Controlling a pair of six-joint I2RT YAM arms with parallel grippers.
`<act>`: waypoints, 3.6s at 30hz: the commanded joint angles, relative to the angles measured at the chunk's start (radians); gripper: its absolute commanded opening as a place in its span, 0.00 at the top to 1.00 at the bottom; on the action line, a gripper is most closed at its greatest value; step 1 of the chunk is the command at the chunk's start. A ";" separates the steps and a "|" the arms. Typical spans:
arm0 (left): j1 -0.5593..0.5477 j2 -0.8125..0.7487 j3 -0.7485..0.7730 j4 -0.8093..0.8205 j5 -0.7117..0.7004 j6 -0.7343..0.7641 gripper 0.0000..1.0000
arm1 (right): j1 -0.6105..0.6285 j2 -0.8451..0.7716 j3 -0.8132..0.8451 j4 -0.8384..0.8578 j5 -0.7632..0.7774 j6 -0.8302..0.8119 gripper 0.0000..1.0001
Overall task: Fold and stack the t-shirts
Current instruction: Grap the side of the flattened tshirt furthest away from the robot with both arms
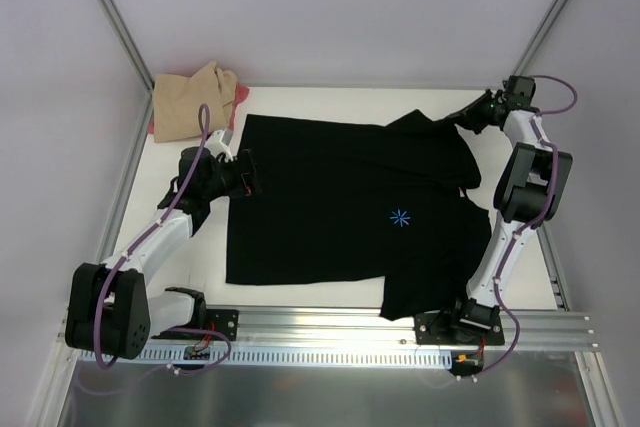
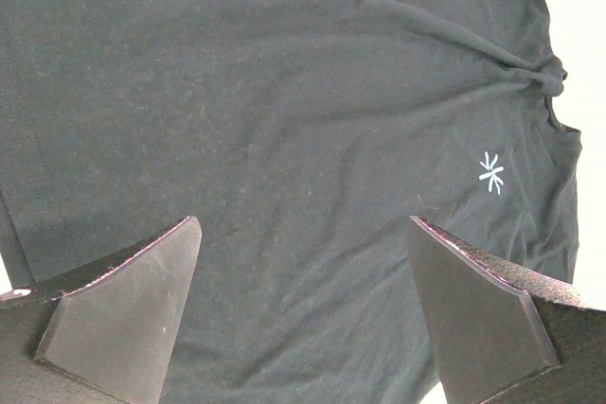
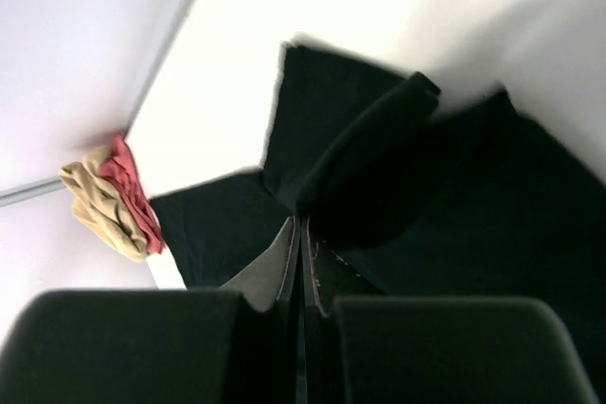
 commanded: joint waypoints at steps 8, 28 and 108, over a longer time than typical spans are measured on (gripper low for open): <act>-0.011 -0.024 -0.017 0.023 0.005 -0.001 0.08 | 0.009 0.185 0.373 -0.002 -0.018 0.023 1.00; -0.010 -0.007 -0.029 0.042 -0.001 0.004 0.08 | 0.030 0.318 0.604 0.182 -0.017 0.046 1.00; 0.157 1.392 1.670 -0.687 0.072 0.075 0.14 | 0.036 -0.183 -0.104 0.209 -0.213 -0.083 1.00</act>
